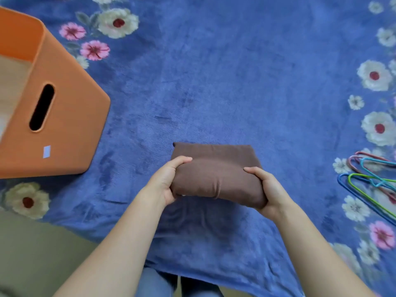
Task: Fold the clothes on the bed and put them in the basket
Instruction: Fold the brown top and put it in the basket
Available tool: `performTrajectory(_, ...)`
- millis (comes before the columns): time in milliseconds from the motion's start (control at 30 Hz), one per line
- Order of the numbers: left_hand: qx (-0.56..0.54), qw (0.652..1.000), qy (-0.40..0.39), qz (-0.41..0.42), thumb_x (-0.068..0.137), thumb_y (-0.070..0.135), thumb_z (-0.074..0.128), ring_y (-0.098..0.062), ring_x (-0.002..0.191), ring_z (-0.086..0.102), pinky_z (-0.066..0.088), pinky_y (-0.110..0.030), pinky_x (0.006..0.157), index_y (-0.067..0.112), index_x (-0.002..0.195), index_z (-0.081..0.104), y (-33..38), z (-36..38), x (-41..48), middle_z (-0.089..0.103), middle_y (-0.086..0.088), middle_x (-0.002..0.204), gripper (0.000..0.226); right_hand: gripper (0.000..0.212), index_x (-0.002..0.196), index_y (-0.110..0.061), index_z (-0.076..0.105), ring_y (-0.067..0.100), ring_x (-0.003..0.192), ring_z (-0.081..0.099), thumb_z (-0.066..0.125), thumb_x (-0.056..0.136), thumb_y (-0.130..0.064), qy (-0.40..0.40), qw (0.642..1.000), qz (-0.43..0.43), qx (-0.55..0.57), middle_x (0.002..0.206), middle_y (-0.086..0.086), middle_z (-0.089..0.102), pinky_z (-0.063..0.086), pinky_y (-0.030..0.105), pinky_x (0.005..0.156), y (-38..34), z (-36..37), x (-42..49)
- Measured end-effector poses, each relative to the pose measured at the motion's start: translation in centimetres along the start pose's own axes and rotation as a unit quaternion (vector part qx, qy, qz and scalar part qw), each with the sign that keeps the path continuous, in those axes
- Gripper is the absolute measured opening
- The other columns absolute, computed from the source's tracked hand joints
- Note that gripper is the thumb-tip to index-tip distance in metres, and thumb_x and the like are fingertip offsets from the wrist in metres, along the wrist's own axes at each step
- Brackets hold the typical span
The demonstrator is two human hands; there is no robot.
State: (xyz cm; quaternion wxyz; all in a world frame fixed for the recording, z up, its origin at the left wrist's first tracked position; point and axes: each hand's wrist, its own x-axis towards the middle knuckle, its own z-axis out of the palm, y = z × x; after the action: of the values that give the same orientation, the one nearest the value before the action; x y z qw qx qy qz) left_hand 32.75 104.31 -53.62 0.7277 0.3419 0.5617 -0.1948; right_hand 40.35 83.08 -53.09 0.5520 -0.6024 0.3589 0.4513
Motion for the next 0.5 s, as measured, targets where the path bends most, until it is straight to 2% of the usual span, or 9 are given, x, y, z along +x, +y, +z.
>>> performTrajectory(67,0.009,1.0,-0.01,-0.005,0.078,0.029,0.072,-0.017,0.047,0.059,0.043,-0.021,0.047,0.02,0.085,0.062,0.4,-0.8,-3.5,0.063,0.0,0.06,0.015,0.032,0.107,-0.012,0.067,0.025,0.069,0.067,0.07,0.08,-0.029,-0.018,1.0,0.003,-0.013,0.087,0.007,0.073,0.052,0.036,0.062,-0.6,0.6,-3.3)
performTrajectory(167,0.027,0.999,-0.022,0.021,0.079,0.03,0.071,-0.017,0.054,0.061,0.046,-0.023,0.051,0.016,0.09,0.066,1.8,-3.0,-9.0,0.067,-0.002,0.067,0.018,0.03,0.105,-0.011,0.068,0.024,0.067,0.066,0.067,0.083,-0.03,-0.05,0.998,-0.015,-0.038,0.086,0.008,0.073,0.05,0.036,0.059,-1.8,2.3,-8.0)
performTrajectory(233,0.029,0.996,-0.043,0.071,0.084,0.026,0.068,-0.015,0.058,0.064,0.049,-0.022,0.051,0.013,0.093,0.068,3.4,-4.8,-12.8,0.069,-0.003,0.073,0.016,0.025,0.101,-0.011,0.068,0.022,0.062,0.066,0.064,0.084,-0.029,-0.066,0.996,-0.035,-0.046,0.08,0.007,0.072,0.048,0.034,0.054,-3.1,4.3,-11.2)
performTrajectory(367,0.0,0.979,-0.073,0.192,0.087,0.016,0.064,-0.018,0.08,0.067,0.05,-0.027,0.071,0.01,0.108,0.07,8.8,-10.3,-19.3,0.073,-0.009,0.097,0.023,0.021,0.093,-0.013,0.069,0.019,0.055,0.064,0.063,0.079,-0.028,-0.12,0.986,-0.089,-0.08,0.076,0.007,0.07,0.047,0.03,0.044,-7.2,12.4,-17.5)
performTrajectory(500,-0.066,0.962,-0.051,0.262,0.088,0.011,0.06,-0.016,0.069,0.067,0.054,-0.024,0.058,0.013,0.101,0.07,15.6,-17.0,-22.4,0.072,-0.008,0.088,0.017,0.025,0.097,-0.015,0.068,0.02,0.057,0.064,0.065,0.076,-0.028,-0.17,0.96,-0.17,-0.144,0.078,0.006,0.071,0.048,0.029,0.046,-11.5,22.9,-21.0)
